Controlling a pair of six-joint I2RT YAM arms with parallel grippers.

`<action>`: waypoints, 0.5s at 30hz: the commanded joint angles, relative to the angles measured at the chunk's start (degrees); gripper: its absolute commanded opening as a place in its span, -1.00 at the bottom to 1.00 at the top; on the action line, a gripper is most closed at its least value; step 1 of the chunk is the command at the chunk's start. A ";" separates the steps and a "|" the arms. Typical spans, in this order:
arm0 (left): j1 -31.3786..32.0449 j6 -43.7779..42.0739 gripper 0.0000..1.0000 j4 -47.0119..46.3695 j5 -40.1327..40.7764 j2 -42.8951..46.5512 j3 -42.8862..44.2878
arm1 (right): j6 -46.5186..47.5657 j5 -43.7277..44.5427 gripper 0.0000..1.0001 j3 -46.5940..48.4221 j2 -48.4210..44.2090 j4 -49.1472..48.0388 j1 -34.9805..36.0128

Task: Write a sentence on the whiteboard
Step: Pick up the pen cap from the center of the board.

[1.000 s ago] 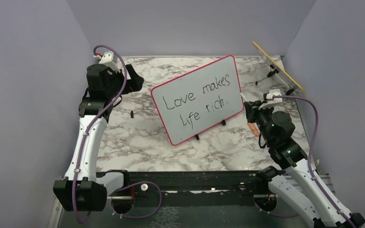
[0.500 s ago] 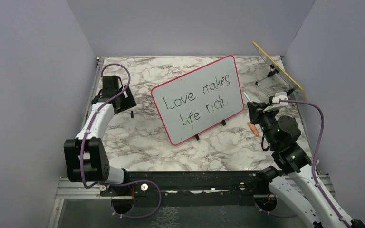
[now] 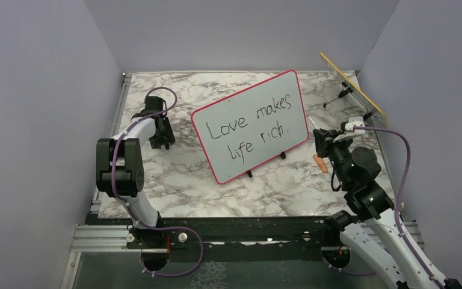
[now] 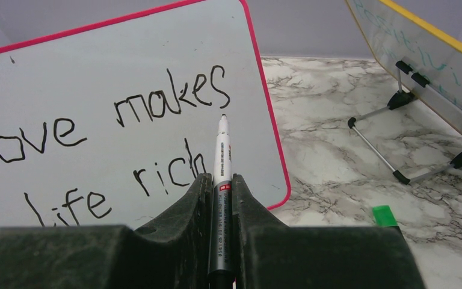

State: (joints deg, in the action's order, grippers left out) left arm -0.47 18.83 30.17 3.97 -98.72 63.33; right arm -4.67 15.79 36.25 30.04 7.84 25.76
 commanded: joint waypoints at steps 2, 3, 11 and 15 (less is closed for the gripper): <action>0.38 -1.57 -0.10 1.60 1.32 -3.24 4.05 | -0.12 1.59 -0.98 -0.32 -0.11 -0.41 -0.35; 0.38 -1.72 -0.12 1.80 1.52 -3.80 4.41 | -0.13 1.65 -0.98 -0.30 -0.08 -0.46 -0.36; 0.38 -2.20 -0.35 3.04 0.43 -6.57 5.12 | -0.26 2.18 -0.99 -0.62 0.17 -0.72 -0.36; 2.01 -2.74 -0.43 3.88 0.14 -7.70 5.05 | -0.34 2.17 -0.98 -0.66 0.11 -0.89 -0.33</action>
State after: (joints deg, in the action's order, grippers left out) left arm 0.23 16.86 32.08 4.32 -104.29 67.31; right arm -4.67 16.56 36.25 30.22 7.84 25.76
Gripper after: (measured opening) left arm 0.293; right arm 0.168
